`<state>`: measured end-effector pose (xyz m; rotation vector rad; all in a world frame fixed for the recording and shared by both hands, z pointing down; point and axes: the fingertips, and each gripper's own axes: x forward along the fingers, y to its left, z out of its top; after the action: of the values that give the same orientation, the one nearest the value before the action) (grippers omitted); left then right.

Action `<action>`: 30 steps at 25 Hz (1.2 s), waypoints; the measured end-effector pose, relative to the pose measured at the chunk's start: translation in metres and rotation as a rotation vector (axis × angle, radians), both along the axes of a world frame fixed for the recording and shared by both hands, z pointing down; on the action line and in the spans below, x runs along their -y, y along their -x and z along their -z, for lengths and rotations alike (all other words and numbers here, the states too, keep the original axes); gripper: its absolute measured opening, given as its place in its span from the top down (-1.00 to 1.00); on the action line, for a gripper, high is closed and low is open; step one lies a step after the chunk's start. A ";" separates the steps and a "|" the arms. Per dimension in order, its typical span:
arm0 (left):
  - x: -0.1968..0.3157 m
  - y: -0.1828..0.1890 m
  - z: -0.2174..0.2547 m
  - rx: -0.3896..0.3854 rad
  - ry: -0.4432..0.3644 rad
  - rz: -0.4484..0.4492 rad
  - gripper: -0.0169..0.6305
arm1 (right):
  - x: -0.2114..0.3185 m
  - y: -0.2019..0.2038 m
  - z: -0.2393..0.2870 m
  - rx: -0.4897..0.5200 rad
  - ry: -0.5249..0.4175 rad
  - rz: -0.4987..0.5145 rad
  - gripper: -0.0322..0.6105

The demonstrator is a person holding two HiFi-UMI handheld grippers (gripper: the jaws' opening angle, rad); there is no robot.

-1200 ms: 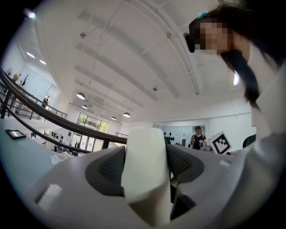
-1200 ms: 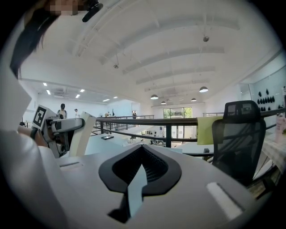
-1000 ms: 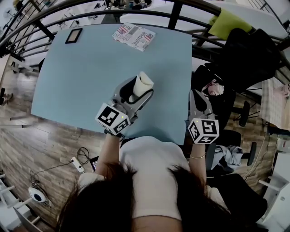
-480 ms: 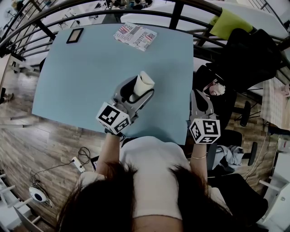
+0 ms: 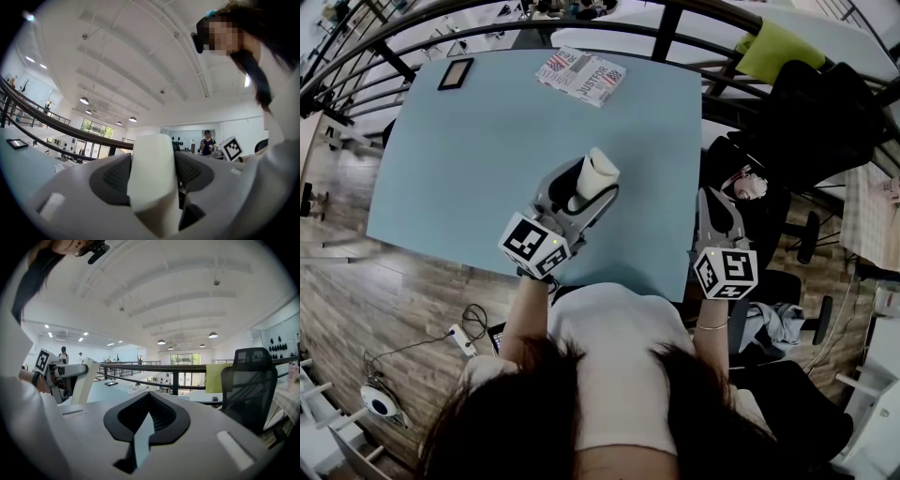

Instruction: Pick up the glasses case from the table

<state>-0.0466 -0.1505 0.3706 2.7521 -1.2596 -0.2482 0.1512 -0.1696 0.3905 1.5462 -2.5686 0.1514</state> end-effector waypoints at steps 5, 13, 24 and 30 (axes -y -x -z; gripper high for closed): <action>0.000 0.000 0.002 0.001 0.001 0.010 -0.10 | 0.001 0.001 -0.001 -0.006 0.000 0.011 0.89; 0.002 0.003 0.003 0.001 0.001 0.021 -0.10 | 0.003 0.016 -0.001 -0.064 -0.014 0.072 0.89; 0.004 0.004 0.001 0.002 0.006 0.032 -0.10 | 0.002 0.020 -0.010 -0.081 0.005 0.100 0.89; 0.003 0.006 0.001 0.001 0.005 0.038 -0.10 | 0.003 0.018 -0.011 -0.074 0.007 0.095 0.89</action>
<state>-0.0529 -0.1540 0.3697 2.7262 -1.3123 -0.2472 0.1335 -0.1721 0.4010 1.3969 -2.5743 0.0909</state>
